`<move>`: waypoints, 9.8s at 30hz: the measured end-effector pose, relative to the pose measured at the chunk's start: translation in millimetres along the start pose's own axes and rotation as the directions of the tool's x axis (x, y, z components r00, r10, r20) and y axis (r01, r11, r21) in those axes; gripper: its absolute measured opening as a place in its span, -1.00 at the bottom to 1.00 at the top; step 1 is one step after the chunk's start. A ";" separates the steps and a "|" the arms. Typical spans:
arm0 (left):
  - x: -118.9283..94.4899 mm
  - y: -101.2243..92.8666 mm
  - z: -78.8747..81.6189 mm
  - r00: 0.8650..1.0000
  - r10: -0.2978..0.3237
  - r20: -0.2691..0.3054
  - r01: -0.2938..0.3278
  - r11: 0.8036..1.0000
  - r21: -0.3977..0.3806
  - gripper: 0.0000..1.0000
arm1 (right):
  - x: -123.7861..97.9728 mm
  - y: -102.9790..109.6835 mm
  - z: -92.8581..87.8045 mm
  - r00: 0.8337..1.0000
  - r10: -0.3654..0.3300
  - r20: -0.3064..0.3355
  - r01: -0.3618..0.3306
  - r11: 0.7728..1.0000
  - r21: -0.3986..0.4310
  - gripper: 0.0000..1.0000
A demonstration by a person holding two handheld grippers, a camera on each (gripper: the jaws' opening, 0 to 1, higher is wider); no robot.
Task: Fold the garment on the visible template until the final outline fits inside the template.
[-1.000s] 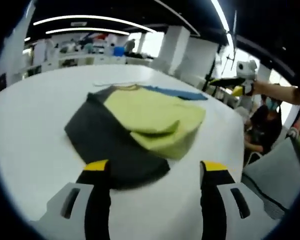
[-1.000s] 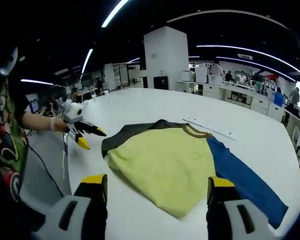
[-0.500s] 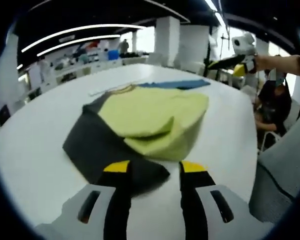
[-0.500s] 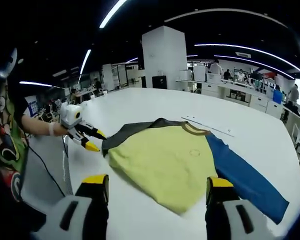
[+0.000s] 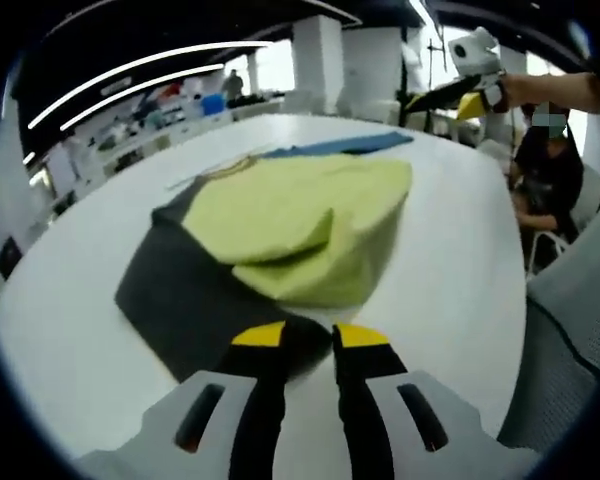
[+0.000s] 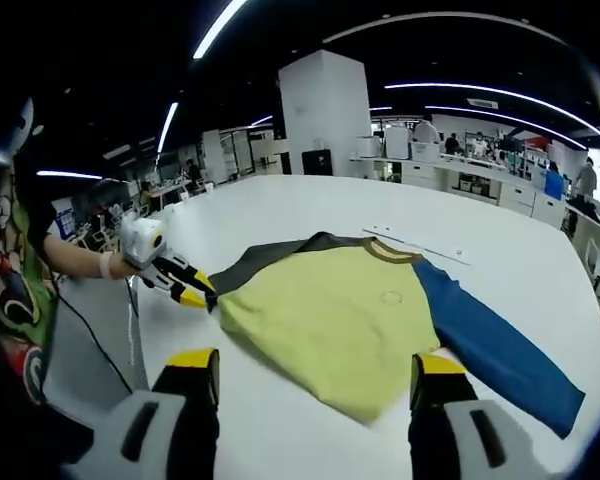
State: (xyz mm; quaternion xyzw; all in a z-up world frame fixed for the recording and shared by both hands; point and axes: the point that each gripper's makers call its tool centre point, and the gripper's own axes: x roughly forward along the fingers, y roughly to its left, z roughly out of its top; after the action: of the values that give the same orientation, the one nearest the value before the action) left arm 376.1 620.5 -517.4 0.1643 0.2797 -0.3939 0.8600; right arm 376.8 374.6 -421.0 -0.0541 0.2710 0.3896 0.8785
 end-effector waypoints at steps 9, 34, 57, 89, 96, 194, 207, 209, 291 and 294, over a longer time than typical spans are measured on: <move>2.6 5.4 1.0 1.000 0.000 0.000 0.000 0.999 -0.034 -0.99 | 0.5 -4.0 0.3 1.000 -0.002 0.005 0.002 1.000 0.010 0.54; -78.4 134.9 46.2 0.961 0.233 0.148 -0.194 0.951 -0.241 -1.00 | 14.8 -3.4 1.3 1.000 0.024 -0.006 -0.024 1.000 0.013 0.53; -100.6 275.0 14.3 0.878 0.463 0.125 -0.347 0.793 -0.500 -1.00 | 33.4 -11.1 -17.5 0.998 0.041 -0.051 -0.038 0.998 0.059 0.56; -73.7 371.7 -79.3 0.845 0.520 -0.124 -0.497 0.676 -0.544 -1.00 | 52.7 -31.3 -19.2 0.997 0.049 -0.059 -0.046 0.998 0.051 0.67; -64.1 373.3 -89.8 0.851 0.503 -0.153 -0.497 0.675 -0.545 -1.00 | 44.3 -37.2 -21.8 0.998 0.028 -0.064 -0.024 0.998 0.058 0.66; -89.1 34.0 34.6 0.952 -0.073 0.298 0.143 0.964 -0.222 0.65 | -7.5 14.0 -33.7 0.997 -0.072 0.039 0.068 0.994 0.089 0.66; -83.0 25.5 32.5 0.951 -0.077 0.299 0.154 0.958 -0.243 0.60 | -5.7 5.3 -29.4 0.995 -0.090 0.034 0.088 0.994 0.060 0.49; -81.4 24.7 32.0 0.951 -0.078 0.300 0.157 0.955 -0.251 0.60 | -3.6 2.3 -30.9 0.995 -0.091 0.037 0.089 0.994 0.061 0.46; -62.2 20.6 13.9 0.943 -0.066 0.327 0.197 0.900 -0.389 0.50 | 97.8 -37.9 51.2 0.986 -0.071 -0.153 -0.003 0.900 -0.436 -1.00; -62.0 22.0 15.5 0.942 -0.065 0.330 0.198 0.900 -0.388 0.49 | 116.0 -44.1 74.7 0.984 -0.041 -0.171 -0.039 0.897 -0.440 -1.00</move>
State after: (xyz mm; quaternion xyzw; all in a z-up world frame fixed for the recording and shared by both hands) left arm 365.4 663.0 -466.0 -0.1056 0.2296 -0.4039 0.8792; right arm 504.5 443.0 -423.0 -0.2859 0.2520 0.4341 0.8163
